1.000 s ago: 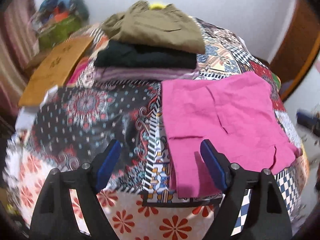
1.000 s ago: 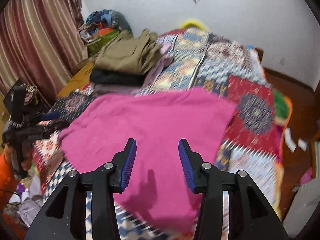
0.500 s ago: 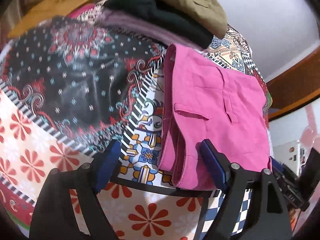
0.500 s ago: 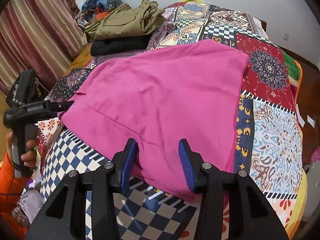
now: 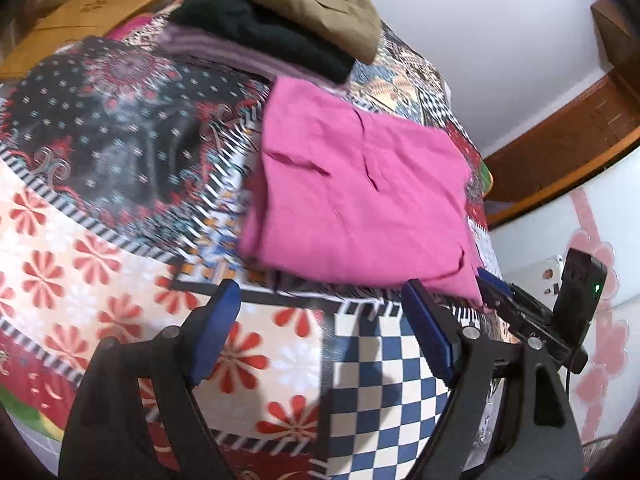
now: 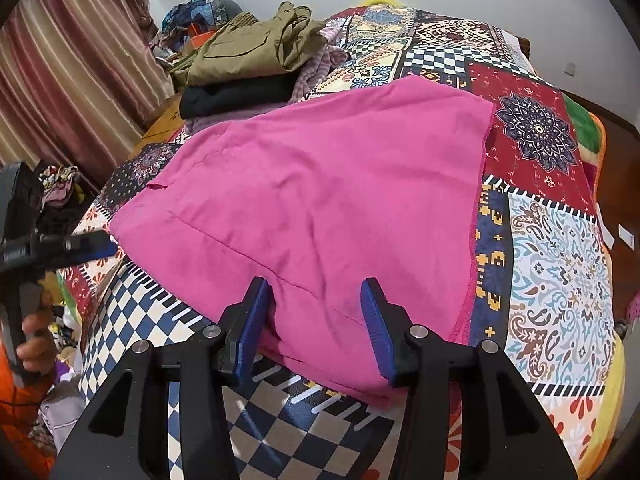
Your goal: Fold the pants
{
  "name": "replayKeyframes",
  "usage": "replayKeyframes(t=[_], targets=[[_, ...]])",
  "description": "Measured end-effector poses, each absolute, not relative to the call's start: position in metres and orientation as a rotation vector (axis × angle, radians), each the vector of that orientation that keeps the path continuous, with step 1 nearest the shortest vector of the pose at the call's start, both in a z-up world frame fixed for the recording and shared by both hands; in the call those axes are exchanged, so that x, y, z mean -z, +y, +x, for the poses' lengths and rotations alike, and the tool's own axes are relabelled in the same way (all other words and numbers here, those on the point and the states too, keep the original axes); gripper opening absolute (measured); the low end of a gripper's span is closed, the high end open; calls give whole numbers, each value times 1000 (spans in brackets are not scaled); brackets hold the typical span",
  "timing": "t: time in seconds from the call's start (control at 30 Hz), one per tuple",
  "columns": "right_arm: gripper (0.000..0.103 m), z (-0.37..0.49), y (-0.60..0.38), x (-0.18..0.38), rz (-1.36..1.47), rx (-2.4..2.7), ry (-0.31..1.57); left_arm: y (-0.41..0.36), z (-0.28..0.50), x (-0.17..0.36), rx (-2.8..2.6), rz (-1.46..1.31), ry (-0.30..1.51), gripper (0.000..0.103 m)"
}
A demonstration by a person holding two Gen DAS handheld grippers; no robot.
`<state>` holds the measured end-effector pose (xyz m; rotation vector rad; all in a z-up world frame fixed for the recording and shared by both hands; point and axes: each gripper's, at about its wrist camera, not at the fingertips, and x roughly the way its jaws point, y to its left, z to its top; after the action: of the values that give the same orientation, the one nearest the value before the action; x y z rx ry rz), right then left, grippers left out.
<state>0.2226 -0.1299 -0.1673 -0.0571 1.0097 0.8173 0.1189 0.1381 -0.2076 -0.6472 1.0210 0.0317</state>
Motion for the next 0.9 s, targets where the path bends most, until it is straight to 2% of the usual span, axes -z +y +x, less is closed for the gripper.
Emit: replayKeyframes(t=[0.6,0.9], targets=[[47,222,-131,169,-57,-826,1003,150,134,209,140,-830,922,84],[48,224,-133,170,-56,-824,993,147,149,216,93,-812,961,87]])
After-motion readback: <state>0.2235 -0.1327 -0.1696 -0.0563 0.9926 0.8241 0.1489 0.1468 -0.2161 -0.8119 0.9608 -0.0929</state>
